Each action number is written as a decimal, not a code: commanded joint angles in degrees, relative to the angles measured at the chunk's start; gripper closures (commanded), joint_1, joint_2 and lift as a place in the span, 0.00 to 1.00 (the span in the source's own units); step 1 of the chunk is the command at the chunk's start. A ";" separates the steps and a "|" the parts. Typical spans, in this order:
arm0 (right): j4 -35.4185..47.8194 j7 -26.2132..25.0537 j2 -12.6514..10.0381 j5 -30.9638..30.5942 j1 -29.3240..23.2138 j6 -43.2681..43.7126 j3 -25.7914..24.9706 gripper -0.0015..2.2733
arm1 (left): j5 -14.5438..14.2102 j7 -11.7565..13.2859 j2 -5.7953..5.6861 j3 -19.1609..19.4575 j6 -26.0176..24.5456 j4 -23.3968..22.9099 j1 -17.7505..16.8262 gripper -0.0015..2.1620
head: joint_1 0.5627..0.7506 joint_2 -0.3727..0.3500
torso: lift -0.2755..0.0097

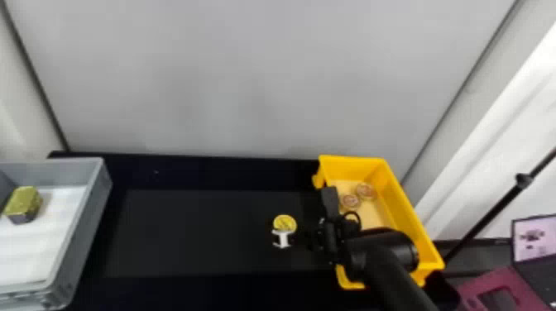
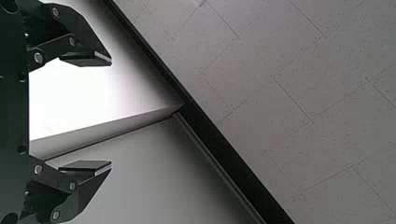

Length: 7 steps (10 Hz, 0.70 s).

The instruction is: Pick up the round yellow can and place it in the yellow rectangular box

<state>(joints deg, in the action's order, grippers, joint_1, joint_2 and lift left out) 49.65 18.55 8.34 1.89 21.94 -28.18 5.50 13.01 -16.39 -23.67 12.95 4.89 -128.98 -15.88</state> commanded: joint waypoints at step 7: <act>-2.19 -3.42 0.27 8.13 -1.20 4.26 0.39 0.07 | 0.00 0.56 0.28 0.16 1.35 -0.04 0.24 0.21 | 0.98 0.22 | 0.97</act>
<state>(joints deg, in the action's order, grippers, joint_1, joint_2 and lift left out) 47.96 15.08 8.53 9.01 20.78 -24.46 5.86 13.01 -15.98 -23.45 13.10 5.98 -129.00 -15.70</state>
